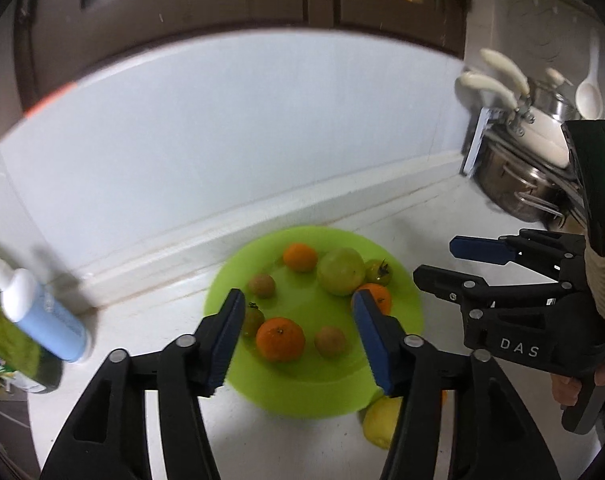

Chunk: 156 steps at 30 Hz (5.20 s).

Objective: Organize fruits
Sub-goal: 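Withdraw both tools from the plate toward the pomelo and last orange, then grasp the large green pomelo with the left tool while the right tool grasps the orange, then carry the pomelo and orange onto the green plate and open both tools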

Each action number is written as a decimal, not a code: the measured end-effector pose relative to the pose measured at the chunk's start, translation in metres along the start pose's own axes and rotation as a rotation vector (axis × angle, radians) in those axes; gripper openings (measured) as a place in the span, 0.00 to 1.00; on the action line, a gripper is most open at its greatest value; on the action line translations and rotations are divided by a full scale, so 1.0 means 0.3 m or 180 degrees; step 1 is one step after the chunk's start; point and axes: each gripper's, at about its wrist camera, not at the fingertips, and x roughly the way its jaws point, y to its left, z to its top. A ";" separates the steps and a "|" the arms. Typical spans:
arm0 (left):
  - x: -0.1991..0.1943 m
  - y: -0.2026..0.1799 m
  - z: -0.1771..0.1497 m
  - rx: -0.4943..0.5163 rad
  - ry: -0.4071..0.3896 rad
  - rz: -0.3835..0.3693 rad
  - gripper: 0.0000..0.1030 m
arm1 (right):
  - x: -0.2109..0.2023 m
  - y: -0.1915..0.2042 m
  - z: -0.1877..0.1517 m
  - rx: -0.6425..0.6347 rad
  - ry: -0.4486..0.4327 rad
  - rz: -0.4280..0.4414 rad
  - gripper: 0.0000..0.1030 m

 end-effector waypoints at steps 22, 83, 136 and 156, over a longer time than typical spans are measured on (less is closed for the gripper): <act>-0.250 -0.108 -0.203 0.0134 -0.0399 -0.0027 0.77 | -0.326 0.082 -0.213 -0.0290 -0.0541 -0.0199 0.62; 0.076 -0.211 -0.358 0.1066 0.0061 -0.0761 0.52 | 0.061 0.092 -0.368 -0.0701 0.0266 0.0202 0.38; -0.320 -0.104 -0.409 -0.0112 -0.0058 -0.0337 0.48 | -0.314 0.194 -0.446 -0.0079 -0.0281 0.0120 0.32; -0.407 -0.084 -0.309 -0.0164 -0.0324 -0.0235 0.48 | -0.412 0.202 -0.372 -0.0064 -0.0598 0.0109 0.32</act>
